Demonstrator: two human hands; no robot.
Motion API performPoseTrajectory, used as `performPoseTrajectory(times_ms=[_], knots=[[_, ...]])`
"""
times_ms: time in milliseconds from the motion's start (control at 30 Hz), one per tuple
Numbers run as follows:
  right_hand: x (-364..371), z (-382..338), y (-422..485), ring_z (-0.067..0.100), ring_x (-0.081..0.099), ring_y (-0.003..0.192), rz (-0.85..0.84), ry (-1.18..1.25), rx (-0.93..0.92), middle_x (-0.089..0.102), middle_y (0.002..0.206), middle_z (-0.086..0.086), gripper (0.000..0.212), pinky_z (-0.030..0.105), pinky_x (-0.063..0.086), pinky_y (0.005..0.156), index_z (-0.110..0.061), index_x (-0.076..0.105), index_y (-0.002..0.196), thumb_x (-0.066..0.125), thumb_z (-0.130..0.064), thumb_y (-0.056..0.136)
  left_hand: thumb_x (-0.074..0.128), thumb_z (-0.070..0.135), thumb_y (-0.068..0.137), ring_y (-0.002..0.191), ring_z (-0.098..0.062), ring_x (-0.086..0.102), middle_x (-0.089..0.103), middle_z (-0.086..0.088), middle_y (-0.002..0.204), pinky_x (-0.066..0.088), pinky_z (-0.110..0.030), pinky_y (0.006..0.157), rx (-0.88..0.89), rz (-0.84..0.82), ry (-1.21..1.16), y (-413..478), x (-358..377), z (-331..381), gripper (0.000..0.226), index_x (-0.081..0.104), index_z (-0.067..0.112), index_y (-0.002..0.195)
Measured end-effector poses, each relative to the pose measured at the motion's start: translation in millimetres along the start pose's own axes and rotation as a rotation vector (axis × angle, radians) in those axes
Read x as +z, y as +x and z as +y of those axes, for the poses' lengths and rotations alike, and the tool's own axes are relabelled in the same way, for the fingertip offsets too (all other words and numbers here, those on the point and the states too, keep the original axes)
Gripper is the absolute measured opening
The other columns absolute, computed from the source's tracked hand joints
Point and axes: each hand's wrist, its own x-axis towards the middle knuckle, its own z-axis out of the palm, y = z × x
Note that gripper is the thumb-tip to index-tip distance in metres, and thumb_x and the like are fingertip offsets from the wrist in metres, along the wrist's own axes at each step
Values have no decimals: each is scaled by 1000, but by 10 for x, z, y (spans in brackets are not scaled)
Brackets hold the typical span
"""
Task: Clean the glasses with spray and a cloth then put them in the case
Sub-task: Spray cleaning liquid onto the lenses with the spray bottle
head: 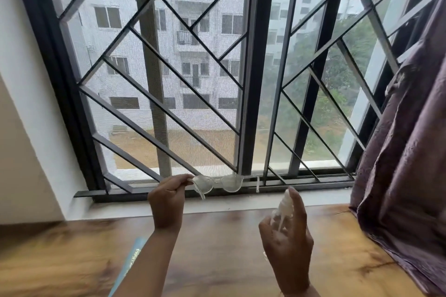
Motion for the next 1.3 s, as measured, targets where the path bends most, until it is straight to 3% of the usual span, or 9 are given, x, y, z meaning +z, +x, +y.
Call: performPoseTrajectory(times_ms=[200, 267, 400, 533, 700, 867, 1033, 1167, 1300], knots=[[-235, 389, -102, 15, 61, 75, 26, -72, 161, 61, 104, 10, 77, 13, 48, 66, -35, 22, 139, 64, -42, 75, 60, 3, 68, 77, -6, 63, 72, -1, 72, 45, -7, 69, -5, 7, 17, -23, -25, -22, 17, 75, 7, 75], [-314, 608, -162, 19, 58, 75, -6, -113, 216, 60, 95, 9, 80, 9, 43, 65, -28, 26, 135, 74, -38, 73, 61, 3, 68, 77, -6, 62, 71, 0, 72, 44, -6, 69, -10, 7, 16, -29, -27, -30, 16, 75, 7, 75], [-450, 1004, -337, 27, 55, 73, -117, -286, 321, 58, 82, 6, 69, 31, 42, 66, -33, 43, 112, 85, -16, 61, 61, 2, 68, 76, -6, 63, 71, 3, 73, 46, -9, 70, -23, 10, 0, -43, -22, -36, 17, 75, 8, 76], [-519, 1279, -507, 12, 52, 68, -149, -273, 433, 65, 82, 10, 67, 1, 36, 66, -18, 55, 107, 87, -29, 50, 61, 3, 68, 76, -7, 63, 71, 2, 73, 46, -8, 68, -17, 13, 1, -47, -20, -24, 17, 75, 7, 76], [-530, 1403, -600, -14, 53, 72, -146, -198, 508, 64, 88, -3, 66, -6, 33, 66, -15, 56, 105, 88, -24, 47, 61, 1, 68, 79, -2, 61, 69, 4, 75, 44, -4, 71, -26, 22, 3, -52, -21, -38, 18, 75, 5, 77], [-519, 1432, -578, 12, 52, 75, -128, -251, 516, 69, 87, 16, 68, -6, 32, 65, -5, 58, 106, 91, -6, 47, 62, -6, 66, 79, -3, 62, 70, 3, 75, 45, -5, 73, -38, 32, -10, -72, -17, -61, 20, 75, 5, 78], [-489, 1296, -563, 18, 57, 73, -42, -202, 452, 67, 97, 22, 93, -2, 35, 74, -15, 50, 114, 67, -71, 42, 67, -13, 67, 79, -7, 64, 72, 0, 77, 49, -14, 75, -34, 43, 8, -89, -17, -129, 24, 75, 6, 79], [-473, 1091, -516, 42, 51, 99, 159, -415, 300, 54, 113, 35, 105, 43, 39, 90, 10, 46, 121, 44, -80, 67, 67, -17, 65, 82, 5, 61, 69, 5, 78, 43, -3, 76, -41, 63, 9, -120, -20, -122, 28, 75, 5, 78], [-260, 649, -332, 44, 36, 115, 217, -311, 83, 37, 127, 36, 82, 17, 26, 108, 17, 40, 123, 47, -54, 84, 65, -18, 65, 81, 18, 58, 68, 9, 78, 43, -2, 76, -45, 66, -30, -143, -36, -77, 30, 75, 8, 78]])
